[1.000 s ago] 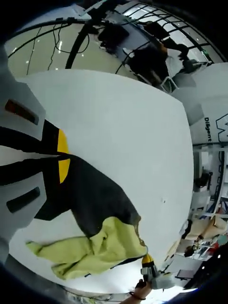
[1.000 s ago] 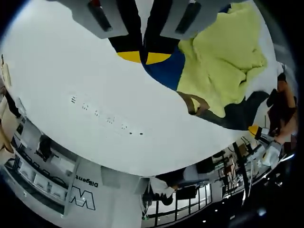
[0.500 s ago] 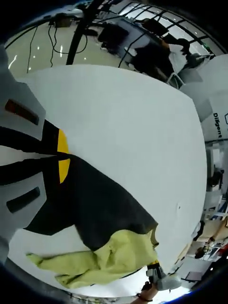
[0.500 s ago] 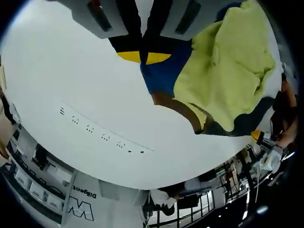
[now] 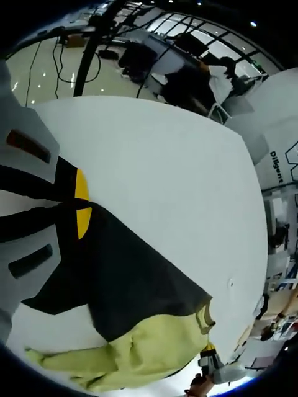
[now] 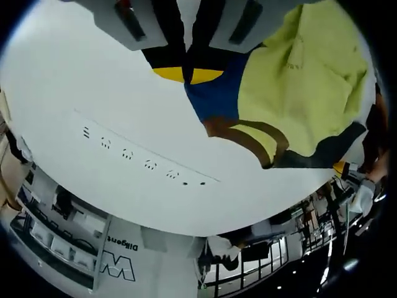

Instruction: Fold the garment on the visible template until the final outline fits inside the template.

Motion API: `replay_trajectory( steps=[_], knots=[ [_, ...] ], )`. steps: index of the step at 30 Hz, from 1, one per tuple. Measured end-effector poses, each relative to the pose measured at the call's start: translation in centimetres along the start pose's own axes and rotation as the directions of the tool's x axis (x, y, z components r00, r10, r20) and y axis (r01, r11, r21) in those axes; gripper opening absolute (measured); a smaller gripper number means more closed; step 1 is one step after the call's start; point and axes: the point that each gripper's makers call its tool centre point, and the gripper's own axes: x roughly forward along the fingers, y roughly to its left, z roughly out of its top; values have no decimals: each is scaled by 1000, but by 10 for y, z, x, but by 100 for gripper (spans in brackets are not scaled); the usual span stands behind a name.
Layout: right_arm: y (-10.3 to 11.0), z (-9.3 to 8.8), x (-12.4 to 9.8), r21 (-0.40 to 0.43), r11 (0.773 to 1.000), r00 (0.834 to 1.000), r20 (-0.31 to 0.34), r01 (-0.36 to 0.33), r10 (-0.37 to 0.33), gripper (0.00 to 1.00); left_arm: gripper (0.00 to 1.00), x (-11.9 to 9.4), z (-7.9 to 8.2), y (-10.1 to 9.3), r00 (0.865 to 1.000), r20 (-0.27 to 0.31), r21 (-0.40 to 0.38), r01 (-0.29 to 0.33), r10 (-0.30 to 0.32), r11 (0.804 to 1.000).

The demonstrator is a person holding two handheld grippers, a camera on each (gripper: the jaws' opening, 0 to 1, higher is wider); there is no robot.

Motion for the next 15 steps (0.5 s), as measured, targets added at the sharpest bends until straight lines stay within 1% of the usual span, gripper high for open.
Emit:
replay_trajectory(
  steps=[1, 6, 13, 15],
  knots=[
    [0, 0, 1, -3, 1000, 1000, 1, 0, 0, 0, 1, 2, 0, 5, 1000, -6, 8, -25, 25, 1000],
    [-3, 2, 3, -15, 1000, 1000, 12, 8, -8, 0, 1, 3, 1, 5, 999, -7, 22, -47, 47, 999],
    [-5, 2, 4, 38, 999, 1000, 18, 3, -4, 0, 2, 2, 1, 5, 996, -1, 35, -90, 90, 995],
    [-3, 4, 2, 46, 999, 999, 32, -5, 3, 0, 2, 0, 2, 5, 996, 4, 9, -93, 93, 996]
  ],
)
